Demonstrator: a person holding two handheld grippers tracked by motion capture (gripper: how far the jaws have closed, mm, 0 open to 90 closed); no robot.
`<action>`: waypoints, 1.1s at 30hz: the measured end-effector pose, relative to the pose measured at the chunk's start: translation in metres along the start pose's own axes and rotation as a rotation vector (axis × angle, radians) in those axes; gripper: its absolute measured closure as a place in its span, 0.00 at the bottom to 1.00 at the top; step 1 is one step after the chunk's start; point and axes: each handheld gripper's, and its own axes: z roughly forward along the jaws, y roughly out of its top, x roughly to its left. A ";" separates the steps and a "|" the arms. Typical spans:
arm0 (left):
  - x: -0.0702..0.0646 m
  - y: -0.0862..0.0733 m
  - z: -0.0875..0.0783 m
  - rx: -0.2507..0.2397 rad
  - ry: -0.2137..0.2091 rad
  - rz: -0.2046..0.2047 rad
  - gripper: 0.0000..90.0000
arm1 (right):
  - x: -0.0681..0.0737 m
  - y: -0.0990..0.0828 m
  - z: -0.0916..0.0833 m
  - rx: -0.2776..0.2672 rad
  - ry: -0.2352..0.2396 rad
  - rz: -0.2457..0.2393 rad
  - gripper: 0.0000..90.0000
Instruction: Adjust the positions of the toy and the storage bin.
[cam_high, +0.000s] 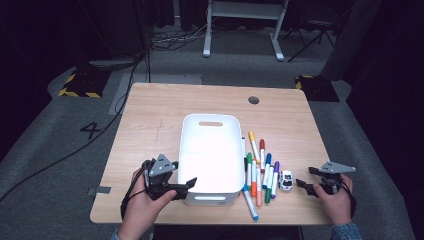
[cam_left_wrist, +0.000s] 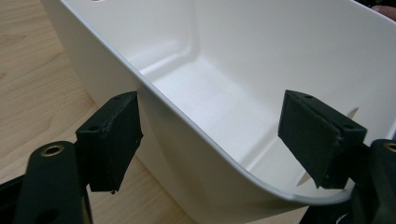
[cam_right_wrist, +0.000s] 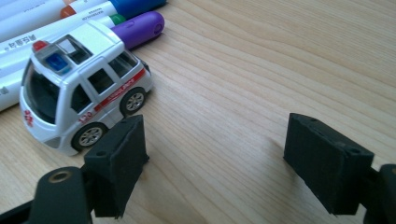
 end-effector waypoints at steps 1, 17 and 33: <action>0.000 0.000 0.001 0.001 -0.003 0.000 0.24 | 0.000 0.000 0.000 0.000 0.002 0.000 0.23; -0.003 0.004 0.007 0.004 -0.013 0.006 0.22 | 0.000 0.000 0.000 0.001 0.000 0.001 0.23; 0.036 0.006 -0.040 -0.020 0.085 0.103 0.25 | 0.000 0.000 0.000 0.001 0.000 0.001 0.23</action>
